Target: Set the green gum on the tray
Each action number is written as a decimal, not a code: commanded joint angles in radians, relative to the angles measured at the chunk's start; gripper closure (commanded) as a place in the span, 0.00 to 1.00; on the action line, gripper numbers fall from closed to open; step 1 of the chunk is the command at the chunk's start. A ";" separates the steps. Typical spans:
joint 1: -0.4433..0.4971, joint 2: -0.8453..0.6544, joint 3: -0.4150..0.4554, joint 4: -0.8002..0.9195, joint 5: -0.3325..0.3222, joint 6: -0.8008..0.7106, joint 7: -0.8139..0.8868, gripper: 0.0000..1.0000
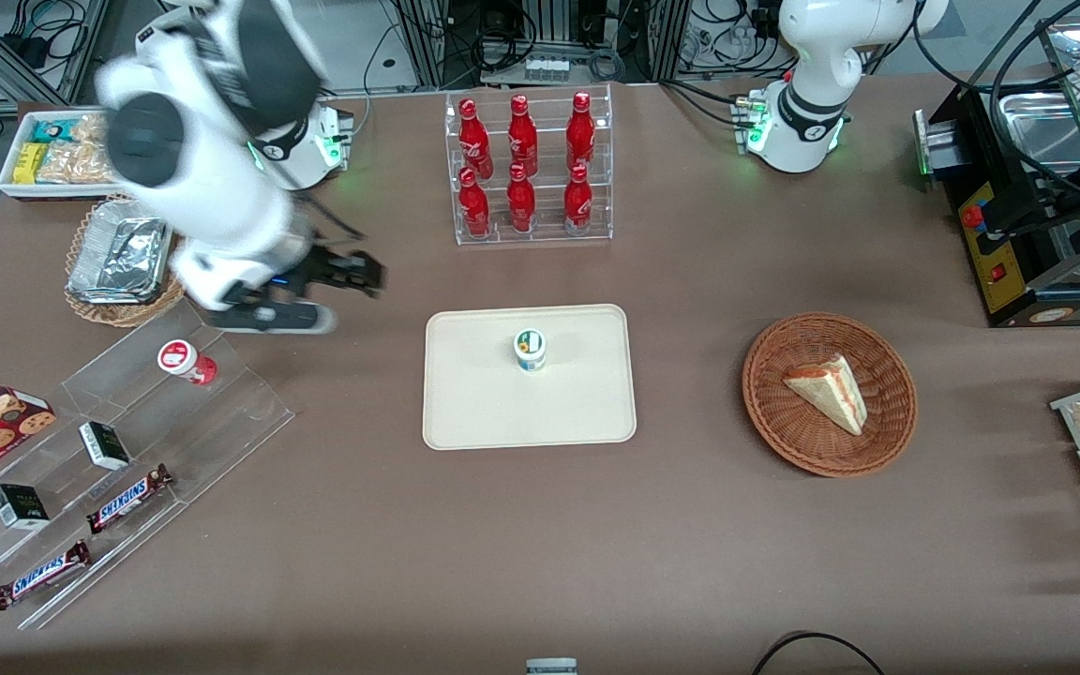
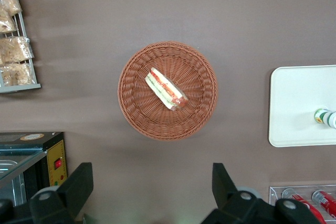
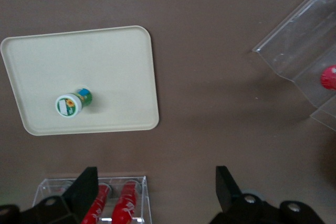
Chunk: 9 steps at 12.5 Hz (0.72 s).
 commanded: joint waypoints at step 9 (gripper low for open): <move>-0.370 -0.139 0.009 -0.027 -0.038 -0.172 -0.380 0.01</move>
